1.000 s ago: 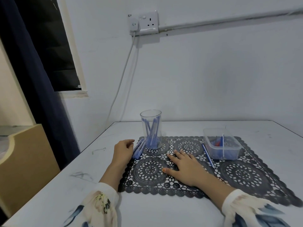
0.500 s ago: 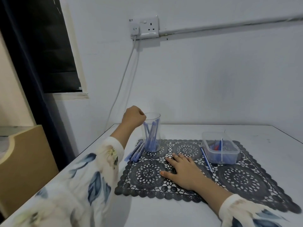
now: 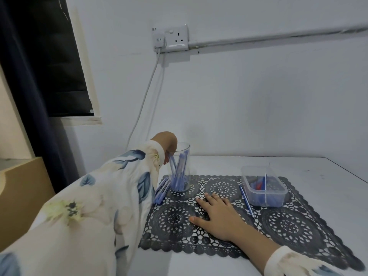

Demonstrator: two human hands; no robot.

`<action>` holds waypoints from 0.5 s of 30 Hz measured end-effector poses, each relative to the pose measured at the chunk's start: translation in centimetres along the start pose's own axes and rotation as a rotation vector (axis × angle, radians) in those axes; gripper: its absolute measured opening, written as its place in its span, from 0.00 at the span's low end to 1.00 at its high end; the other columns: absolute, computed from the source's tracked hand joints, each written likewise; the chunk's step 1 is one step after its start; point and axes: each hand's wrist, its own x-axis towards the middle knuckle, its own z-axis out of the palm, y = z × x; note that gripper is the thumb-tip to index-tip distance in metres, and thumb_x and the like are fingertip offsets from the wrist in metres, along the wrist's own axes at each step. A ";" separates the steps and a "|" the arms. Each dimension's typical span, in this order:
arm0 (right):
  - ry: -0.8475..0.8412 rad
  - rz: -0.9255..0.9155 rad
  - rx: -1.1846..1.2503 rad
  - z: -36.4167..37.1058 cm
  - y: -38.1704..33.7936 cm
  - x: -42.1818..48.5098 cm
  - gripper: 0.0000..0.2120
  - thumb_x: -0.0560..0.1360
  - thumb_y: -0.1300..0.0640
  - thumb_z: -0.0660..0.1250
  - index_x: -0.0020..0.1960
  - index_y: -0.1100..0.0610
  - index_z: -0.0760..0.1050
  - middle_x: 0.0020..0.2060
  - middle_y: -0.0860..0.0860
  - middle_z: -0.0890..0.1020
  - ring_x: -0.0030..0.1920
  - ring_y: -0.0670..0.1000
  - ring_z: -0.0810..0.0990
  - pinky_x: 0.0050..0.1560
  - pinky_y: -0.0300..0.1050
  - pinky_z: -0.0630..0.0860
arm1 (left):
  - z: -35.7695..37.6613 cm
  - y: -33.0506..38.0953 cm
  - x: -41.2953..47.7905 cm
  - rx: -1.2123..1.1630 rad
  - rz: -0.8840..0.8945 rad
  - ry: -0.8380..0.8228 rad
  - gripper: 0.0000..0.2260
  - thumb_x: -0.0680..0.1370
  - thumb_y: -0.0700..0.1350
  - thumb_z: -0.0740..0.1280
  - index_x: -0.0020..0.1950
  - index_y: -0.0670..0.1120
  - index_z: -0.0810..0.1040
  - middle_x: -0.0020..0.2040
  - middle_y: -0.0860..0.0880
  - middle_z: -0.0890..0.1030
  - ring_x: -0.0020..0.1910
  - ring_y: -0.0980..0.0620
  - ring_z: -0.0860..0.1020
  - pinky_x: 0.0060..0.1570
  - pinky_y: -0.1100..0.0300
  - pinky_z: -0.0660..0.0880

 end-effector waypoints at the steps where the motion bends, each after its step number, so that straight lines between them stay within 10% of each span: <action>1: -0.001 -0.001 0.002 -0.1 0.0 0.0 0.53 0.54 0.22 0.32 0.75 0.44 0.50 0.76 0.50 0.50 0.75 0.52 0.46 0.72 0.56 0.43 | -0.1 0.1 -0.1 0.048 -0.003 0.001 0.09 0.79 0.40 0.60 0.48 0.37 0.77 0.53 0.45 0.82 0.54 0.50 0.80 0.61 0.56 0.72; 7: -0.023 0.003 -0.013 -0.2 0.1 -0.1 0.42 0.67 0.24 0.42 0.75 0.44 0.50 0.76 0.50 0.50 0.75 0.52 0.46 0.73 0.56 0.44 | -0.2 0.6 -0.6 0.231 0.168 0.349 0.09 0.74 0.41 0.70 0.38 0.40 0.72 0.39 0.46 0.75 0.35 0.47 0.75 0.37 0.58 0.73; 15: -0.029 0.002 -0.037 -0.3 0.2 -0.1 0.37 0.72 0.28 0.48 0.75 0.45 0.51 0.76 0.51 0.50 0.75 0.53 0.47 0.73 0.56 0.44 | -1.2 0.2 -1.1 -0.430 0.383 0.872 0.14 0.73 0.51 0.71 0.38 0.40 0.78 0.34 0.45 0.77 0.34 0.47 0.75 0.35 0.60 0.69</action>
